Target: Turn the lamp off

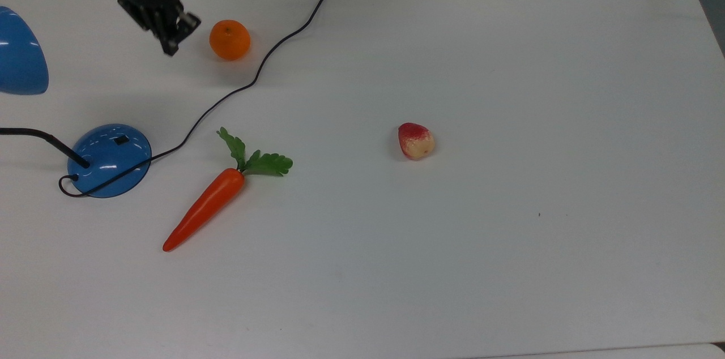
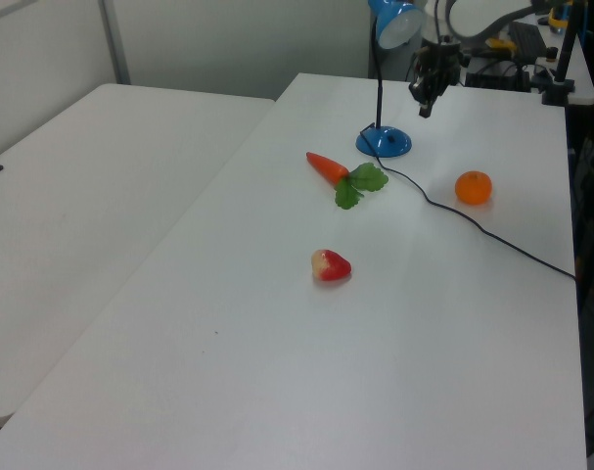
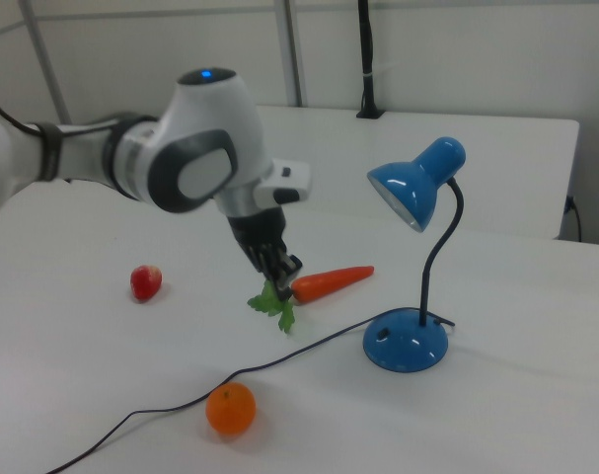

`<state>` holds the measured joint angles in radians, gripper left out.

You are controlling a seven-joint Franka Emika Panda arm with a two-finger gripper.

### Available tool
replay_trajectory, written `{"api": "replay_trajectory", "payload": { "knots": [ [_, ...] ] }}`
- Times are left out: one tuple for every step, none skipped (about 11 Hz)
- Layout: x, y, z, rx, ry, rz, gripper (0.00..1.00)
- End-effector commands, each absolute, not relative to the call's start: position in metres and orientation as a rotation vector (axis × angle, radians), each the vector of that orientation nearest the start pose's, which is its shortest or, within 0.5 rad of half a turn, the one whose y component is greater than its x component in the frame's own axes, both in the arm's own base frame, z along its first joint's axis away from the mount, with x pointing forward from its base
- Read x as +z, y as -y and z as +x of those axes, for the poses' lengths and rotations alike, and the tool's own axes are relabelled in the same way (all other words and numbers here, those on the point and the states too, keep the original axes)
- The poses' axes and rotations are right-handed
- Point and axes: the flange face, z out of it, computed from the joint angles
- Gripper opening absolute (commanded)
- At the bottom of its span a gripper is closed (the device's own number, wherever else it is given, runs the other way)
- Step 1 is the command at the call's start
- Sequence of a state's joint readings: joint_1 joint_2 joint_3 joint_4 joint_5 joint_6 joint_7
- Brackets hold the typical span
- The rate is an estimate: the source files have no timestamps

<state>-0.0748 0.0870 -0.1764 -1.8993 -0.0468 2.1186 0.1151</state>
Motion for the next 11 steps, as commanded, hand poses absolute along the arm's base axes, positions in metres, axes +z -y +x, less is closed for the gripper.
{"api": "replay_trajectory", "payload": {
  "knots": [
    [0.511,0.139,0.531,-0.079,-0.272,-3.153,0.34],
    [0.52,0.137,0.525,-0.05,-0.207,-3.153,0.57],
    [0.524,0.134,0.521,-0.017,-0.205,-3.148,0.95],
    [0.527,0.126,0.519,-0.002,-0.177,-3.149,1.0],
    [0.53,0.125,0.517,0.001,-0.179,-3.147,1.0],
    [0.535,0.127,0.513,0.003,-0.187,-3.144,1.0],
    [0.537,0.13,0.51,0.024,-0.194,-3.14,1.0],
    [0.541,0.133,0.51,0.051,-0.195,-3.137,1.0],
    [0.546,0.135,0.51,0.046,-0.193,-3.138,1.0],
    [0.548,0.137,0.508,0.048,-0.193,-3.136,1.0],
    [0.547,0.14,0.507,0.055,-0.195,-3.134,1.0]
  ]
}}
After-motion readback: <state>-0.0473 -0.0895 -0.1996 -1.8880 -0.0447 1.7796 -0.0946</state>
